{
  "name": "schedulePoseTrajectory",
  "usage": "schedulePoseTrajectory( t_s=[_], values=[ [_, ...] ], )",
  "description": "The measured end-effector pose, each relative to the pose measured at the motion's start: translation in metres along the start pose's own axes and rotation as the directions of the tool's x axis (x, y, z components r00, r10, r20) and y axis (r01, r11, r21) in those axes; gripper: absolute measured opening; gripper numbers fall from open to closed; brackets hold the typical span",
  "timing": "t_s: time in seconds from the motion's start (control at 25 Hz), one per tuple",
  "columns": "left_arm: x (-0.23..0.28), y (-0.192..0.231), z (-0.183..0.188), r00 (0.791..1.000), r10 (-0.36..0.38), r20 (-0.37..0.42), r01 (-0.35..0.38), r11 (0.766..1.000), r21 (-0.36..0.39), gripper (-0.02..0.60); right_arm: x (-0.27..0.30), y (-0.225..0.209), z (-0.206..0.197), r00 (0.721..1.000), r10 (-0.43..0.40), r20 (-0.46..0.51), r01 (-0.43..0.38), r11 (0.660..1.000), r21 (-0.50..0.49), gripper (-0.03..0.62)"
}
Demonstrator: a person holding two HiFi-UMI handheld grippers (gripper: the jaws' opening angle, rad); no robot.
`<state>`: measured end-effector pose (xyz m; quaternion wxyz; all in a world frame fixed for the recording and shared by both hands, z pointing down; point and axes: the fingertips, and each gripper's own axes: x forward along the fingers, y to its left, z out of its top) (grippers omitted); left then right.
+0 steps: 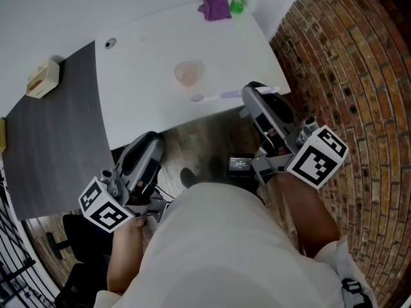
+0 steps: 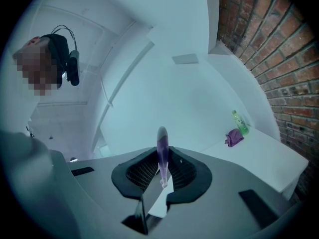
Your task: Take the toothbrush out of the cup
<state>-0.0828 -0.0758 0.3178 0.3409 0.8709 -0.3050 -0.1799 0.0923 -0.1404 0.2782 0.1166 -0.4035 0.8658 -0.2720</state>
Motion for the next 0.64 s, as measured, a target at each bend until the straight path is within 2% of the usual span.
schedulePoseTrajectory(
  t_s=[0.64],
  values=[
    [-0.001, 0.006, 0.004, 1.000, 0.003, 0.010, -0.003, 1.000, -0.003, 0.081, 0.015, 0.000, -0.004, 1.000, 0.002, -0.020, -0.002, 1.000, -0.013, 0.064]
  ],
)
